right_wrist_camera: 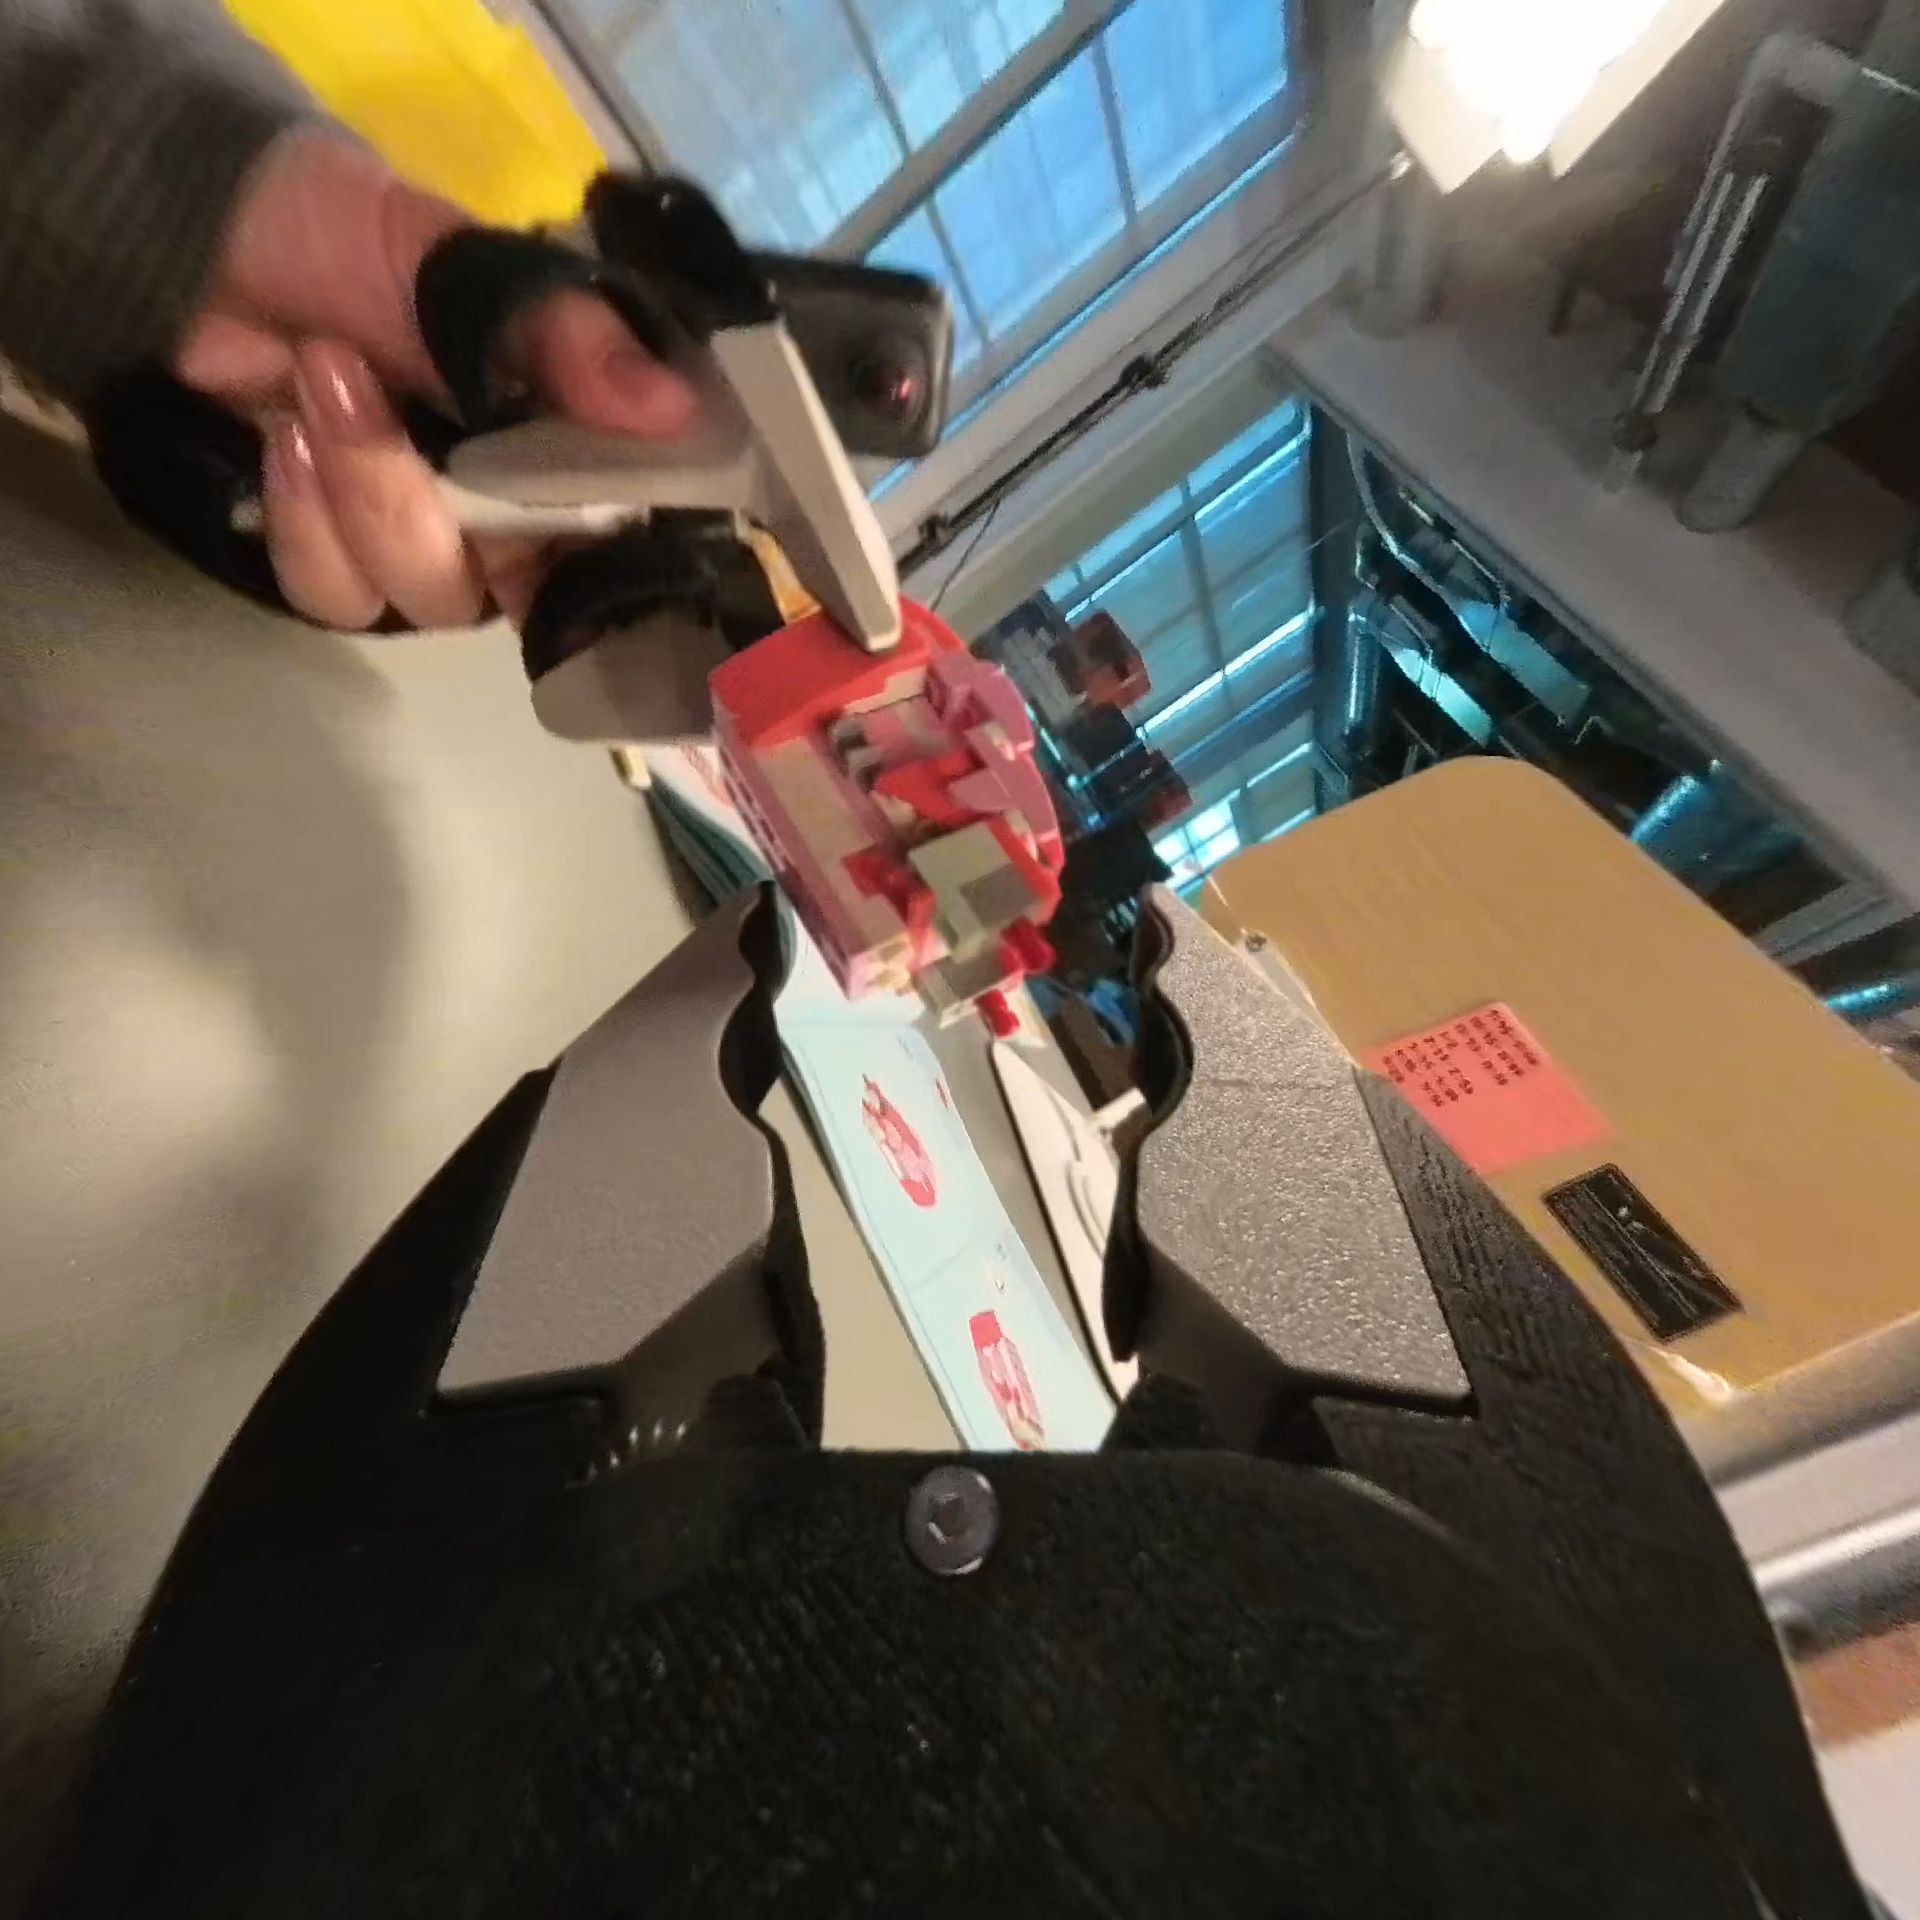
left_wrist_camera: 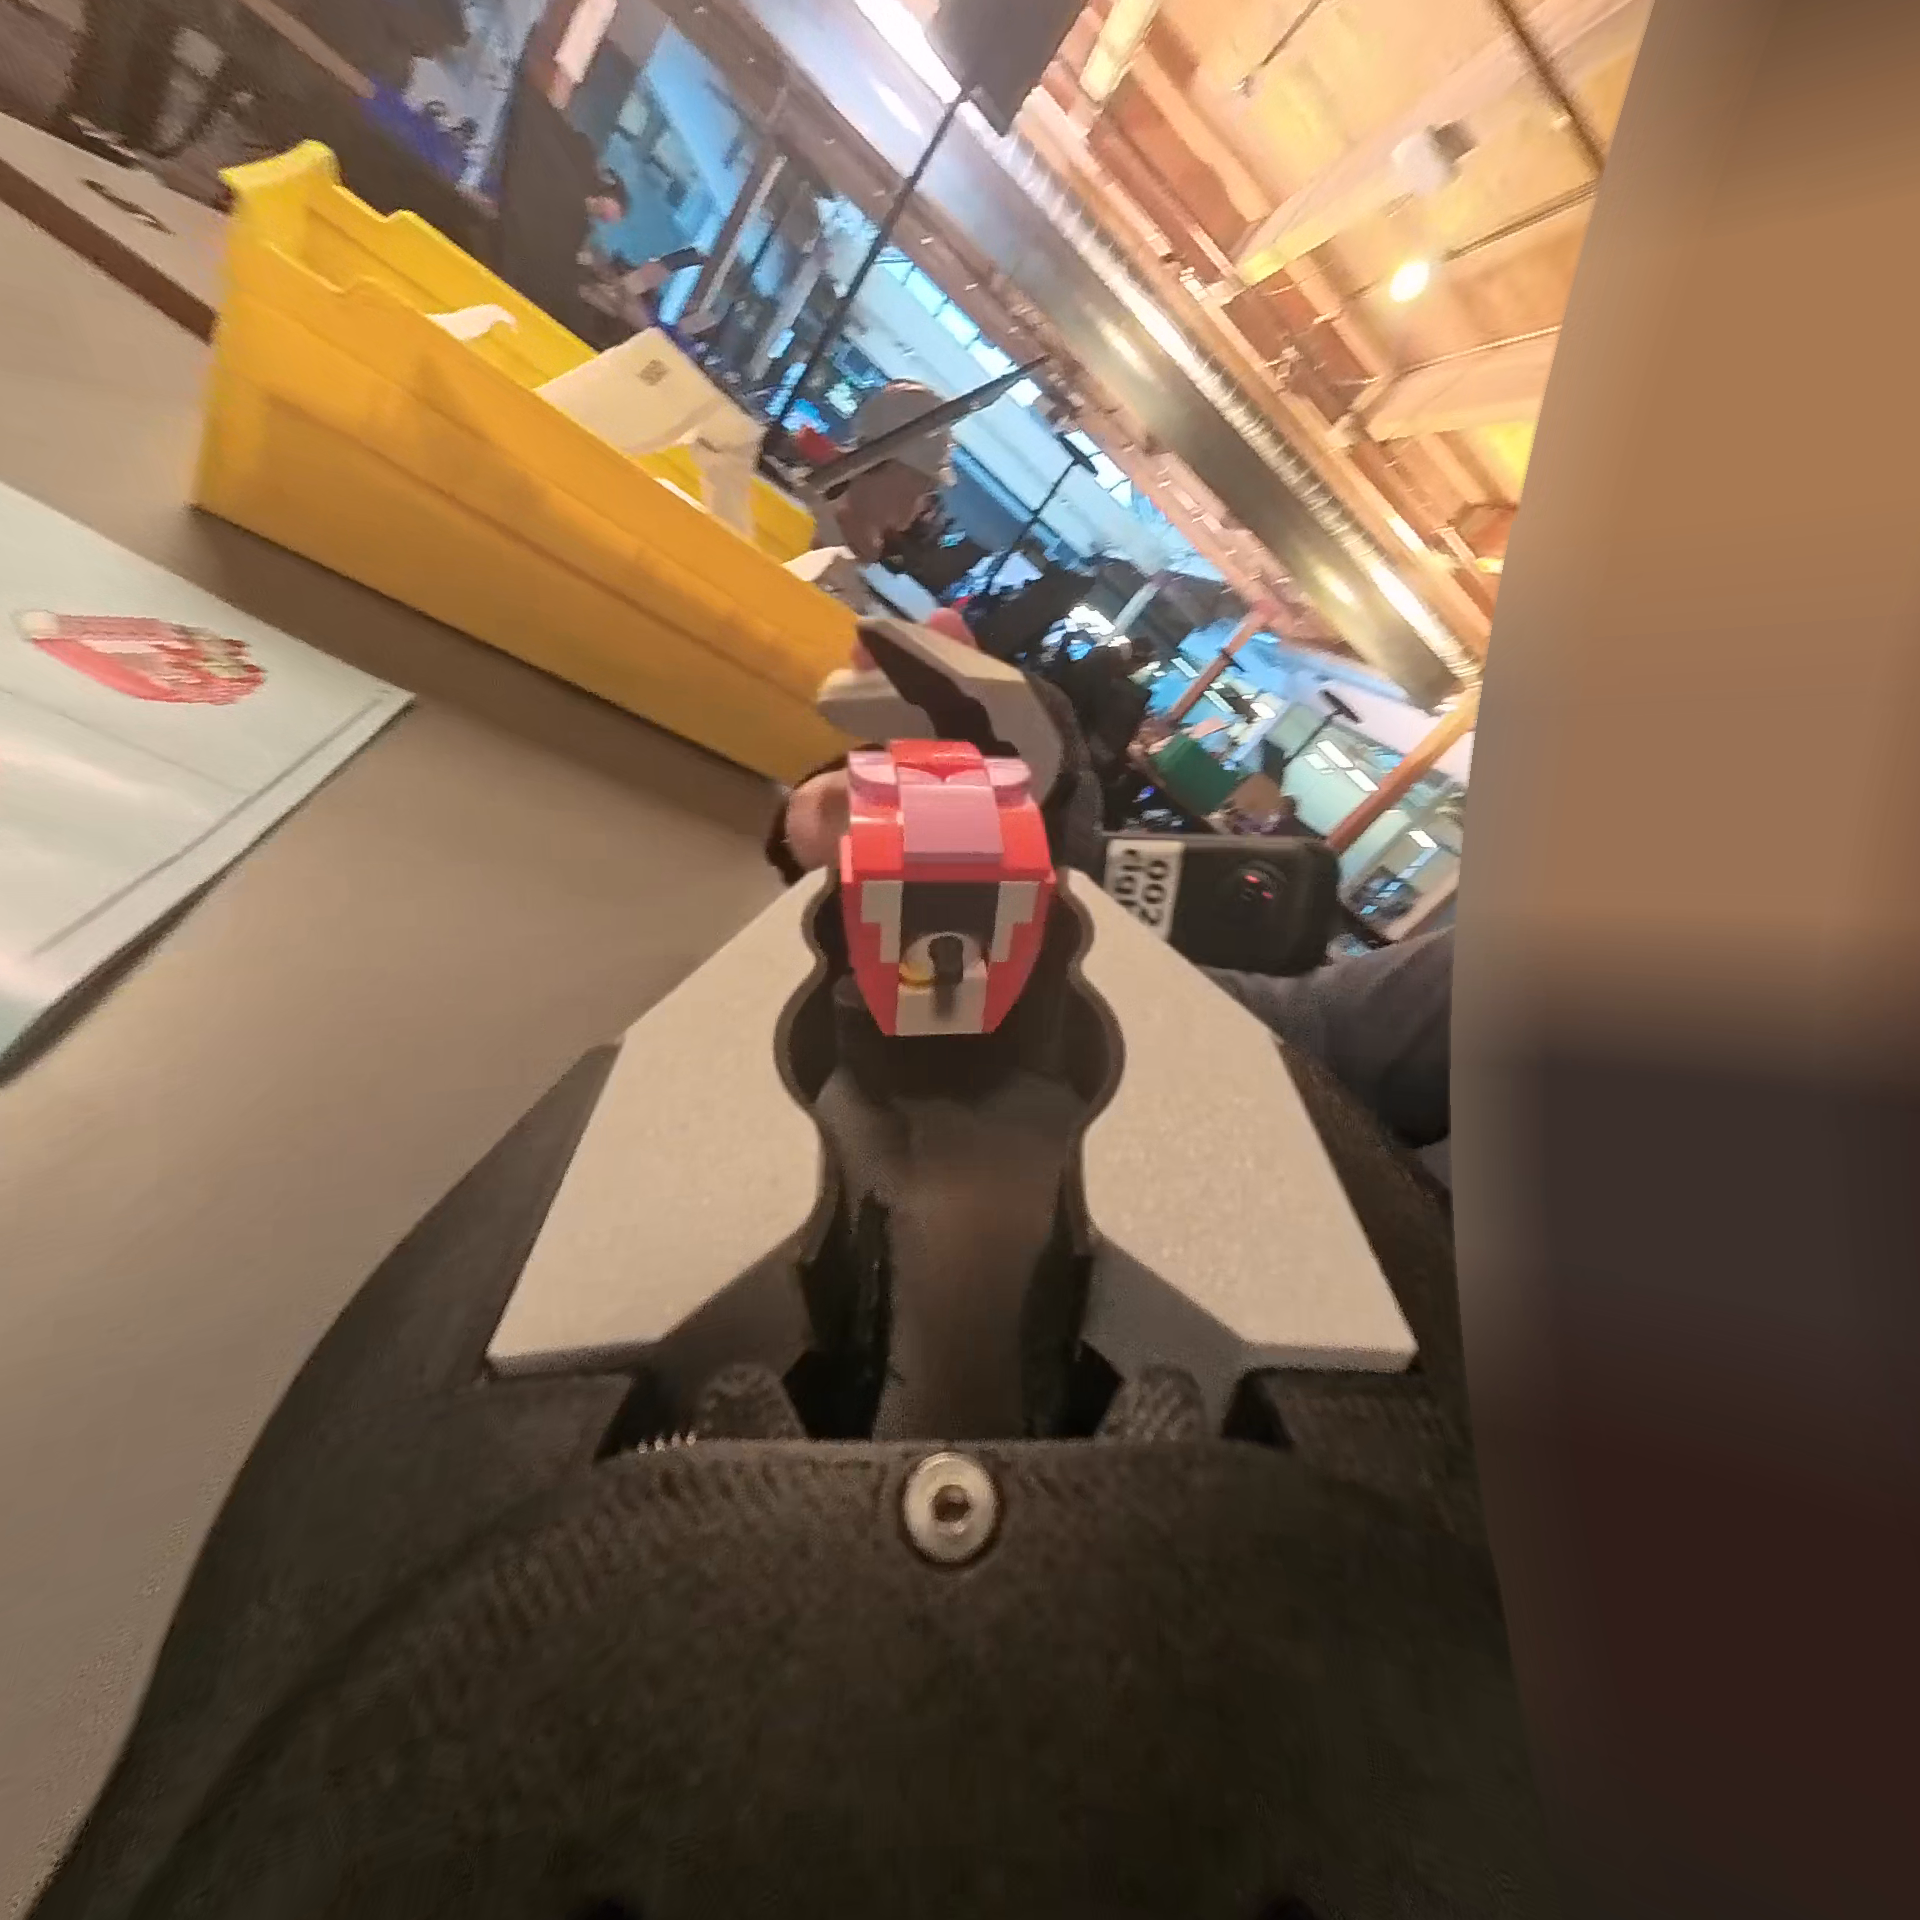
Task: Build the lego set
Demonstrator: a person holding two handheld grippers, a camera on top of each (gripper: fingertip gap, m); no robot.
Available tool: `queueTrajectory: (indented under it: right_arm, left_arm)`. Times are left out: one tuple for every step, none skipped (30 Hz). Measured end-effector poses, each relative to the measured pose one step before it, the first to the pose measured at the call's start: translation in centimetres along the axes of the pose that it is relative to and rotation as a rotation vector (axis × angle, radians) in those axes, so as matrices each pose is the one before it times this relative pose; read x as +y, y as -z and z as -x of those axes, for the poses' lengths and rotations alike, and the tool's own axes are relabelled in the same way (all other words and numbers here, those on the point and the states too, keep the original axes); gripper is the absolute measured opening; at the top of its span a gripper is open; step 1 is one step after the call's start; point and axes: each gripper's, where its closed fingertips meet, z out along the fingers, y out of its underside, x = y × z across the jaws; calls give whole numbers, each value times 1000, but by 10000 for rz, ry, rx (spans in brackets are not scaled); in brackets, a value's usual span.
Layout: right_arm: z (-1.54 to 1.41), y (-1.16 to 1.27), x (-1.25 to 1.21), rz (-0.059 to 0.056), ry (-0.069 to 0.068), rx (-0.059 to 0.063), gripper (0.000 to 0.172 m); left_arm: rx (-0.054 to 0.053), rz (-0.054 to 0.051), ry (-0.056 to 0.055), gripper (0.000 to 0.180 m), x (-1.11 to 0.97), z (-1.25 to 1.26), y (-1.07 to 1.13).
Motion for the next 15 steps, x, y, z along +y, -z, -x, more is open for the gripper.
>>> queueTrajectory:
  right_arm:
    - [-243, 206, -402, -253, -138, 34, 66]
    - [-90, 153, -315, -185, -71, -9, 66]
    - [63, 60, -225, -115, -47, -59, 66]
    - [195, 1, -179, -86, -21, -114, 66]
    - [289, -23, -158, -54, 14, -145, 66]
    - [327, -65, -116, -24, 42, -152, 66]
    - [349, -84, -57, 6, 60, -157, 65]
    - [335, -78, -12, 29, 77, -145, 64]
    - [288, -51, -36, 14, 90, -123, 61]
    - [163, -16, -16, 15, 95, -57, 56]
    - [65, 4, -23, 15, 100, -15, 55]
    - [-22, -6, 27, 32, 89, 23, 55]
    - [-66, -42, 38, 39, 100, 67, 55]
    - [-34, -46, 35, 36, 111, 81, 55]
    - [-33, -62, 67, 48, 103, 70, 55]
  left_arm:
    - [362, -13, 108, 38, -11, -482, -73]
    - [299, -33, 112, 38, -22, -390, -64]
    - [227, -20, 121, 38, 13, -251, -54]
    - [152, 26, 118, 38, 77, -121, -44]
    - [24, 34, 67, 38, 107, 55, -31]
    - [-49, 70, 37, 38, 140, 141, -36]
    - [-34, 123, 23, 38, 195, 100, -34]
    - [-6, 119, -8, 38, 177, 21, -65]
    - [6, 81, -17, 38, 129, -19, -62]
    - [16, 82, 6, 38, 131, -16, -76]
    - [17, 79, 11, 38, 131, -2, -46]
    - [22, -8, 10, 38, -7, 3, 3]
    - [15, -48, -3, 38, -63, 13, 16]
    - [-5, -59, -58, 38, -62, 22, 33]
    - [-31, -36, -84, 39, -47, 37, 34]
